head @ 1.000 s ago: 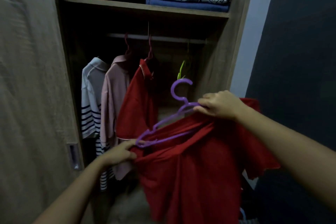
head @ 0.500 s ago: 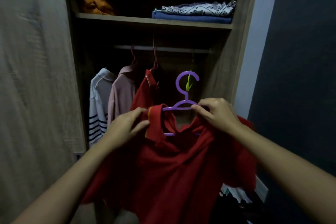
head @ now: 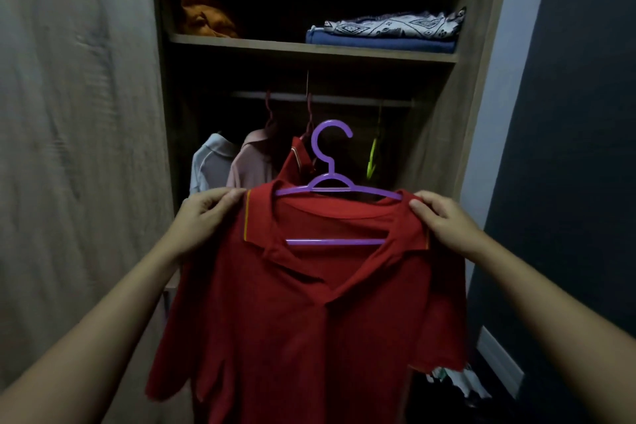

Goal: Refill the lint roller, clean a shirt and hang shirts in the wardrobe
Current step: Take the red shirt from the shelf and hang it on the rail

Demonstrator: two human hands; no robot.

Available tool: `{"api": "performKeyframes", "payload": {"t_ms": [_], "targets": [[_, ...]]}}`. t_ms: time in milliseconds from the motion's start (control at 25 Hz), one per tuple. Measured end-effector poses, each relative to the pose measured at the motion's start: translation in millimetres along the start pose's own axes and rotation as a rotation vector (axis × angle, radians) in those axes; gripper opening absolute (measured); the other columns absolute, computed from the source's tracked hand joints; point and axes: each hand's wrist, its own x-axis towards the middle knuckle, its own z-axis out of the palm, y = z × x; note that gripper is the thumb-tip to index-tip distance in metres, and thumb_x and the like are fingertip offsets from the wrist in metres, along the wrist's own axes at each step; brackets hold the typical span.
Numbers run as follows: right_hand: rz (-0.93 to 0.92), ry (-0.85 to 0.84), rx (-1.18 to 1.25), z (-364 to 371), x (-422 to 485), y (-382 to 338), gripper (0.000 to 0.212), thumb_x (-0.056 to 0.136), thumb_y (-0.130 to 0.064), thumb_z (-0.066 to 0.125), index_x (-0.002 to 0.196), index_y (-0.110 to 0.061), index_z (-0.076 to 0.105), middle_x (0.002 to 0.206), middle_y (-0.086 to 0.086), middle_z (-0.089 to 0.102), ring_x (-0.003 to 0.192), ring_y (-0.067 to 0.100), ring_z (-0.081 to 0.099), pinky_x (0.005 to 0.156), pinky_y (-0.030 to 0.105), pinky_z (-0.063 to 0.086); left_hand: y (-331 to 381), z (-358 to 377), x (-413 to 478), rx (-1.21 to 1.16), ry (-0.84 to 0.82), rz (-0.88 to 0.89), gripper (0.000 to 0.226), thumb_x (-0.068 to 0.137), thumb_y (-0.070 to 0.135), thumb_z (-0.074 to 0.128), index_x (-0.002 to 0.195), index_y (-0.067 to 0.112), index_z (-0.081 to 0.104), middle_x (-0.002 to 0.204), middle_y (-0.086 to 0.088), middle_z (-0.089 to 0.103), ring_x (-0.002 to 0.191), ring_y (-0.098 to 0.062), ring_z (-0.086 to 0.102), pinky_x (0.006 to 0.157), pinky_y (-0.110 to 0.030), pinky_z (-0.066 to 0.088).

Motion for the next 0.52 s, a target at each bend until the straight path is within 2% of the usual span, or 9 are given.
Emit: {"api": "performKeyframes", "payload": {"t_ms": [40, 120, 200, 280, 320, 360, 440, 480, 520], "targets": [[0.011, 0.021, 0.05, 0, 1, 0, 0.018, 0.096, -0.02, 0.045, 0.093, -0.017, 0.062, 0.087, 0.0, 0.063, 0.087, 0.013, 0.056, 0.079, 0.028, 0.041, -2, -7, 2, 0.037, -0.052, -0.003, 0.019, 0.081, 0.05, 0.063, 0.1, 0.049, 0.068, 0.101, 0.017, 0.072, 0.102, -0.001, 0.063, 0.094, -0.027, 0.049], [0.022, 0.022, 0.089, 2, 2, -5, 0.016, 0.095, -0.022, 0.046, 0.09, -0.023, 0.062, 0.087, -0.001, 0.062, 0.088, 0.016, 0.057, 0.081, 0.03, 0.042, 0, -18, 0, 0.185, -0.161, 0.043, 0.044, 0.065, 0.07, 0.063, 0.101, 0.045, 0.067, 0.096, 0.011, 0.073, 0.094, -0.005, 0.066, 0.087, -0.031, 0.053], [0.043, 0.058, -0.171, 6, 6, -6, 0.011, 0.092, -0.032, 0.051, 0.099, -0.032, 0.06, 0.098, -0.002, 0.062, 0.101, 0.02, 0.056, 0.089, 0.038, 0.04, 5, -24, -6, 0.254, -0.16, 0.113, 0.053, 0.064, 0.075, 0.059, 0.094, 0.032, 0.069, 0.084, 0.004, 0.072, 0.081, -0.011, 0.067, 0.074, -0.034, 0.053], [0.022, 0.049, -0.469, 18, 10, -21, 0.034, 0.088, -0.033, 0.057, 0.121, -0.028, 0.053, 0.116, 0.002, 0.057, 0.113, 0.023, 0.048, 0.097, 0.039, 0.035, 11, -20, -16, 0.264, -0.065, 0.108, 0.049, 0.069, 0.067, 0.056, 0.088, 0.024, 0.069, 0.077, 0.005, 0.07, 0.075, -0.011, 0.065, 0.067, -0.03, 0.049], [-0.012, -0.007, -0.43, 29, 12, -33, 0.041, 0.088, -0.028, 0.058, 0.128, -0.023, 0.048, 0.118, 0.005, 0.055, 0.114, 0.024, 0.049, 0.097, 0.037, 0.036, 16, -14, -20, 0.31, -0.017, 0.104, 0.047, 0.071, 0.064, 0.051, 0.086, 0.023, 0.069, 0.072, 0.008, 0.068, 0.07, -0.008, 0.063, 0.064, -0.028, 0.047], [-0.013, -0.101, -0.279, 43, 12, -46, 0.044, 0.089, -0.024, 0.057, 0.131, -0.017, 0.044, 0.116, 0.006, 0.056, 0.111, 0.023, 0.052, 0.095, 0.033, 0.038, 23, -6, -23, 0.382, 0.018, 0.103, 0.047, 0.072, 0.064, 0.047, 0.085, 0.024, 0.068, 0.066, 0.009, 0.064, 0.065, -0.007, 0.061, 0.06, -0.027, 0.043], [0.146, -0.297, 0.085, 74, 13, -73, 0.045, 0.094, -0.024, 0.049, 0.135, -0.009, 0.037, 0.116, 0.005, 0.056, 0.108, 0.018, 0.055, 0.084, 0.023, 0.043, 38, 17, -28, 0.516, 0.069, 0.135, 0.052, 0.075, 0.061, 0.04, 0.086, 0.018, 0.068, 0.063, 0.001, 0.063, 0.064, -0.021, 0.062, 0.054, -0.03, 0.036], [0.244, -0.343, 0.25, 88, 16, -83, 0.042, 0.096, -0.026, 0.044, 0.133, -0.008, 0.038, 0.119, 0.007, 0.055, 0.109, 0.018, 0.056, 0.077, 0.018, 0.043, 44, 30, -29, 0.577, 0.094, 0.144, 0.051, 0.078, 0.057, 0.041, 0.087, 0.015, 0.068, 0.066, -0.008, 0.066, 0.068, -0.031, 0.064, 0.055, -0.032, 0.036], [0.322, -0.328, 0.397, 99, 20, -88, 0.032, 0.097, -0.028, 0.041, 0.122, -0.008, 0.046, 0.119, 0.01, 0.055, 0.107, 0.019, 0.057, 0.072, 0.015, 0.041, 49, 43, -30, 0.632, 0.119, 0.14, 0.046, 0.081, 0.051, 0.041, 0.087, 0.013, 0.068, 0.071, -0.015, 0.069, 0.072, -0.036, 0.064, 0.056, -0.035, 0.039]]}}
